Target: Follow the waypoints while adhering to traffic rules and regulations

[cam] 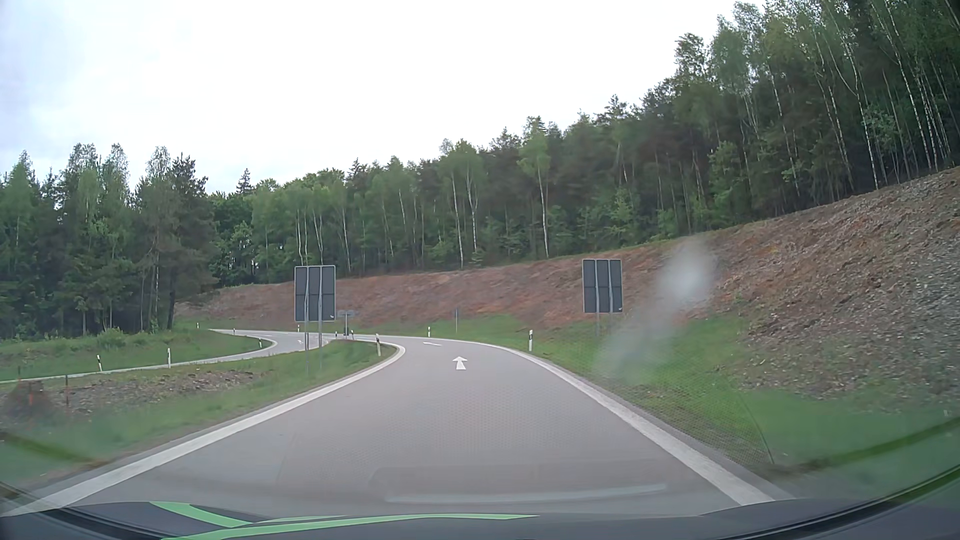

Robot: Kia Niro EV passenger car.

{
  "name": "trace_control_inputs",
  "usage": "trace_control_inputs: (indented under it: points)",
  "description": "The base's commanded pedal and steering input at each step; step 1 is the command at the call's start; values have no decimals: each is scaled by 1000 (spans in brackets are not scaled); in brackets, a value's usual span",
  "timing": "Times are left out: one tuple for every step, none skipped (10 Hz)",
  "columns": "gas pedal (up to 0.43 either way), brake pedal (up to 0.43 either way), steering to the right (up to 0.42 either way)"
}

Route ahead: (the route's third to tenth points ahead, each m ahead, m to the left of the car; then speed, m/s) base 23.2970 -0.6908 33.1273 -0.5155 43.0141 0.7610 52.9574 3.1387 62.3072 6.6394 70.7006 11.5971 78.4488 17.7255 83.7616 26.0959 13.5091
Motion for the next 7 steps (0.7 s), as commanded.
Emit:
trace_control_inputs:
  points:
    - [268,0,2]
    - [268,0,1]
    - [268,0,0]
    - [268,0,-1]
    - [268,0,-2]
    - [268,0,-4]
    - [268,0,-8]
